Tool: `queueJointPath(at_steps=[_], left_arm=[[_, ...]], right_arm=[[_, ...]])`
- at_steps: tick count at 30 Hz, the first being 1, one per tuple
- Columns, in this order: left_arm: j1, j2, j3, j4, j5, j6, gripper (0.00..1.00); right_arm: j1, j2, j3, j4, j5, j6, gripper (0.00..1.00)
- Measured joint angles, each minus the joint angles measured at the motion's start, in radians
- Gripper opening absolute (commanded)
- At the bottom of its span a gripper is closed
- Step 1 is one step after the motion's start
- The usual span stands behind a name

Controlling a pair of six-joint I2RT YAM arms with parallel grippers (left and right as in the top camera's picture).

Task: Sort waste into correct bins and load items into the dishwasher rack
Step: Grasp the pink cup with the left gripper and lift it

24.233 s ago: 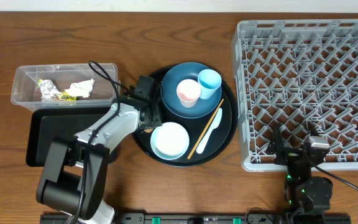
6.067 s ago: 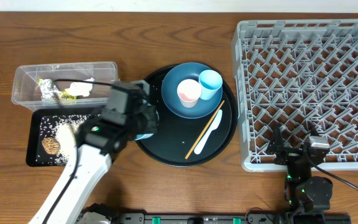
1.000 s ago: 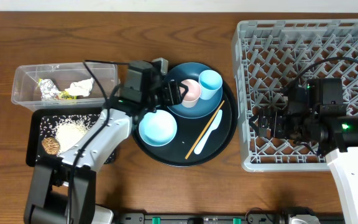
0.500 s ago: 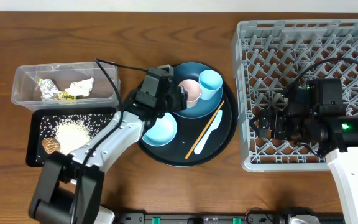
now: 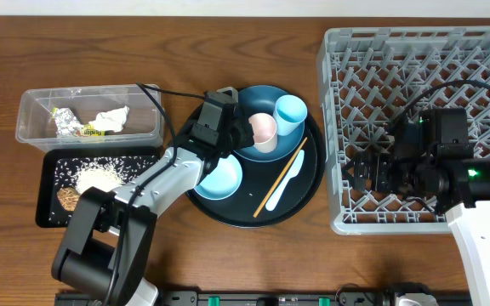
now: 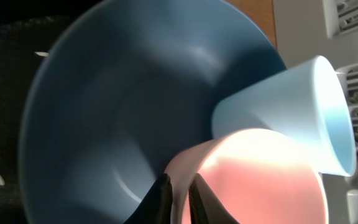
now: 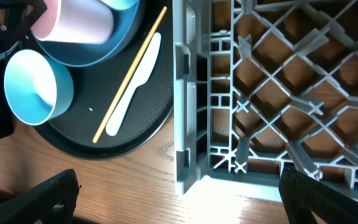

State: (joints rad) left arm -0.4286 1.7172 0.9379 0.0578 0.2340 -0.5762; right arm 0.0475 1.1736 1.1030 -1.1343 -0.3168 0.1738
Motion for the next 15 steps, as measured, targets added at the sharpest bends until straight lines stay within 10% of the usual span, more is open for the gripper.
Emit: queueJointPath(at_steps=[15], left_arm=[[0.055,-0.312,0.001,-0.150,0.028,-0.005,0.06]], right_arm=[[0.000,0.000,0.000,0.044,-0.192,-0.125,0.73]])
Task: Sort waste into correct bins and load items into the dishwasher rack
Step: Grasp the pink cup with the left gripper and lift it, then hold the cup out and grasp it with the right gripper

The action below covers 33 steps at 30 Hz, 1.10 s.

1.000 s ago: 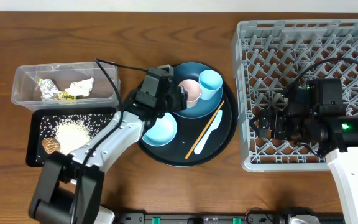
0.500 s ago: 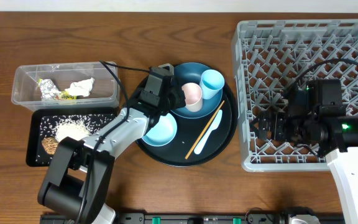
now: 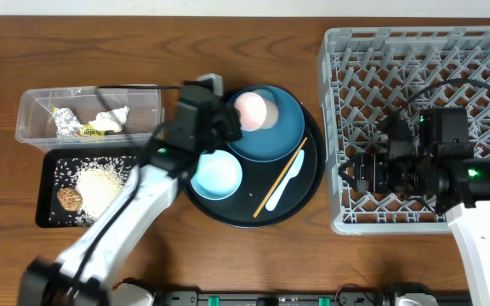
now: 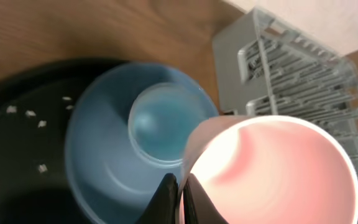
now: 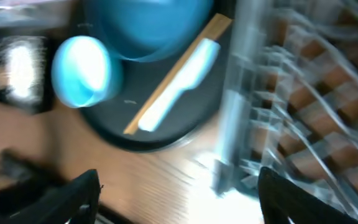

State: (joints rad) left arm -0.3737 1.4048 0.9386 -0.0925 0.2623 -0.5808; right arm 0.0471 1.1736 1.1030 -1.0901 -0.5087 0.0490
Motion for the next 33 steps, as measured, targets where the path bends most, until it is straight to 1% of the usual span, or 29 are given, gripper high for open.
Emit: queueJointPath(at_steps=[2,4,8,13,15,17,20,22,26,33], left_arm=[[0.032,-0.061,0.000,-0.035,0.033,0.000,0.06],[0.068,-0.113,0.000,-0.045,0.101,0.001,0.06],[0.140,-0.180,0.000,-0.044,0.309,0.000,0.06],[0.208,-0.177,0.000,-0.033,0.594,0.000,0.06],[0.224,-0.155,0.000,0.014,0.711,-0.003,0.06],[0.229,-0.127,0.000,0.105,0.821,-0.031,0.06],[0.225,-0.088,0.000,0.231,0.931,-0.093,0.06],[0.218,-0.071,0.000,0.320,0.980,-0.147,0.06],[0.199,-0.068,0.000,0.420,1.031,-0.226,0.06],[0.180,-0.068,0.000,0.425,1.051,-0.277,0.06]], right_arm=[[0.000,0.000,0.000,0.032,-0.103,-0.046,0.70],[-0.005,0.000,0.000,0.068,-0.204,-0.087,0.68],[-0.031,0.000,0.000,0.119,-0.398,-0.180,0.65],[-0.060,0.004,0.000,0.134,-0.607,-0.327,0.66],[-0.062,0.014,0.000,0.134,-0.676,-0.391,0.67],[-0.062,0.031,0.000,0.135,-0.739,-0.457,0.67],[-0.062,0.062,0.000,0.137,-0.806,-0.529,0.69],[-0.062,0.085,0.000,0.140,-0.847,-0.576,0.70],[-0.062,0.120,0.000,0.159,-0.922,-0.642,0.71],[-0.061,0.129,0.000,0.230,-0.996,-0.697,0.69]])
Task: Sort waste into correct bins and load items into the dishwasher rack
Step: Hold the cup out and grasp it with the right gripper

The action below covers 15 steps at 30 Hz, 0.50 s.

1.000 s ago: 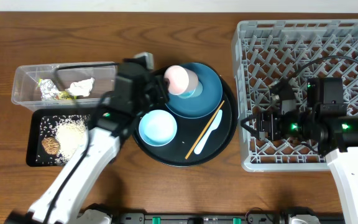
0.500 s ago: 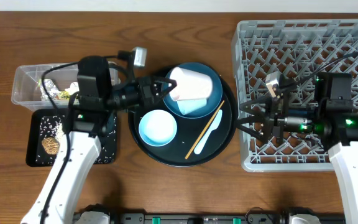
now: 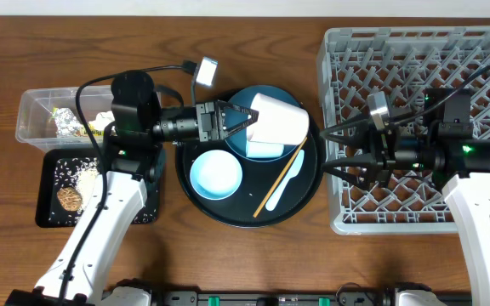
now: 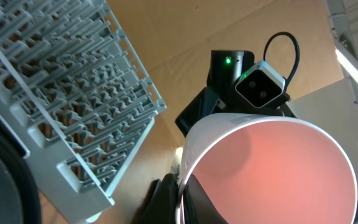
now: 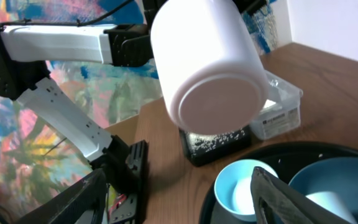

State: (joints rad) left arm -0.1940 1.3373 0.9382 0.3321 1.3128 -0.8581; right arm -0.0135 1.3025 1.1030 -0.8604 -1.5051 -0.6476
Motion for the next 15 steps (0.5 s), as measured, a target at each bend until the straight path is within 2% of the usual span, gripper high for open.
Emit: queueJointPath(at_steps=[7,15], left_arm=[[-0.072,0.000,0.000,0.002,-0.042,-0.008,0.06],[-0.077,0.000,0.000,0.002,-0.071,-0.010,0.06]], right_arm=[[0.035,0.000,0.000,0.054,-0.017,-0.013,0.67],[0.048,0.000,0.000,0.085,-0.013,-0.015,0.64]])
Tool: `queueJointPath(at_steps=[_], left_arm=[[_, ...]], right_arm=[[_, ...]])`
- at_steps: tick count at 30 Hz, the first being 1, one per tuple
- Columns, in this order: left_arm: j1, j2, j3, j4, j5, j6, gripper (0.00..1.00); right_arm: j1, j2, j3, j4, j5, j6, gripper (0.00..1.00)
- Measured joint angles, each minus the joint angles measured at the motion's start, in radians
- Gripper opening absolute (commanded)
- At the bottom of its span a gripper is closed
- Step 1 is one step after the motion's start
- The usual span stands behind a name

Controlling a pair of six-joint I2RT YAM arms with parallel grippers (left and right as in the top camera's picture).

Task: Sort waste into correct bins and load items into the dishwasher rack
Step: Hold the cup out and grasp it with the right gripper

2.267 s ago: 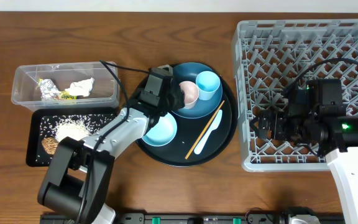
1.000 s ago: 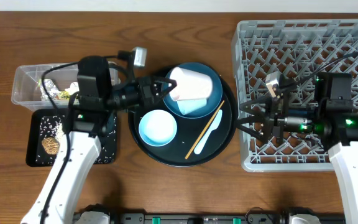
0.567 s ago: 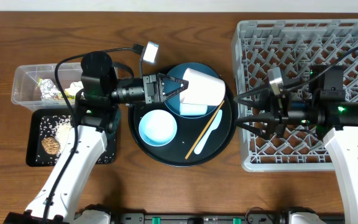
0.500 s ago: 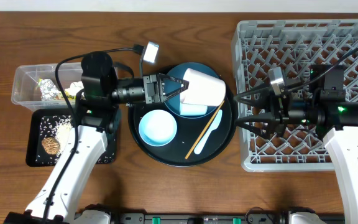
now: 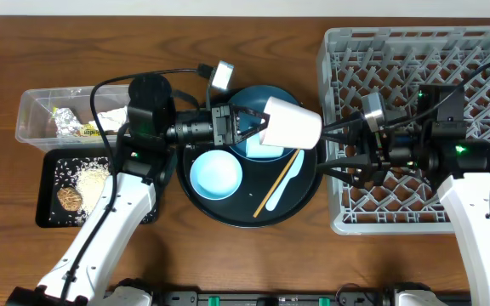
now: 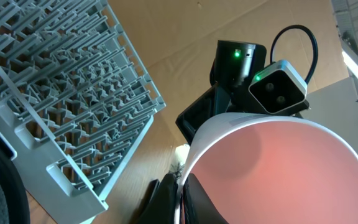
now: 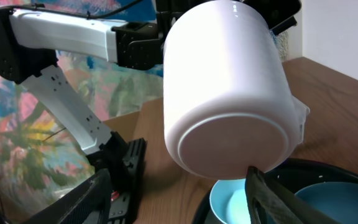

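Observation:
A cup, white outside and pink inside [image 5: 292, 126], hangs on its side above the blue plate [image 5: 266, 100]. My left gripper [image 5: 260, 121] is shut on its rim, with the fingers [image 6: 166, 200] pinching the wall of the cup [image 6: 272, 174]. The cup's base [image 7: 229, 118] faces my right gripper [image 5: 326, 149], which stands open with a finger on each side just short of the base [image 7: 179, 199]. The grey dishwasher rack [image 5: 483, 51] is at the right. A light blue cup [image 5: 266, 150] lies on the plate, partly hidden.
A round black tray [image 5: 228, 212] carries the plate, a small light blue bowl [image 5: 215, 172], a chopstick [image 5: 272, 189] and a white knife [image 5: 289, 180]. At the left are a clear bin [image 5: 32, 102] with wrappers and a black tray [image 5: 49, 170] with food scraps.
The left gripper has carried the cup a little to the right, closer to the right gripper. The cup's base now fills more of the right wrist view, between the open fingers.
The left gripper was shut on the pink cup's rim while it stood on the blue plate beside the light blue cup. Then it held the cup above the plate. Later the cup lay sideways, base toward the right gripper, which had turned from the rack, open. Now they are closer.

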State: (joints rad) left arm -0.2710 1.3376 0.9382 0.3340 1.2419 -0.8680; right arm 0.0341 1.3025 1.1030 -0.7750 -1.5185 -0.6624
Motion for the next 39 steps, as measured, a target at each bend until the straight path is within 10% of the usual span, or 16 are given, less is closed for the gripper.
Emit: queueJointPath(at_steps=[39], left_arm=[[-0.015,0.000,0.000,0.000,0.011,0.000,0.06]], right_arm=[[0.008,0.000,0.000,0.160,0.080,0.061,0.77]])
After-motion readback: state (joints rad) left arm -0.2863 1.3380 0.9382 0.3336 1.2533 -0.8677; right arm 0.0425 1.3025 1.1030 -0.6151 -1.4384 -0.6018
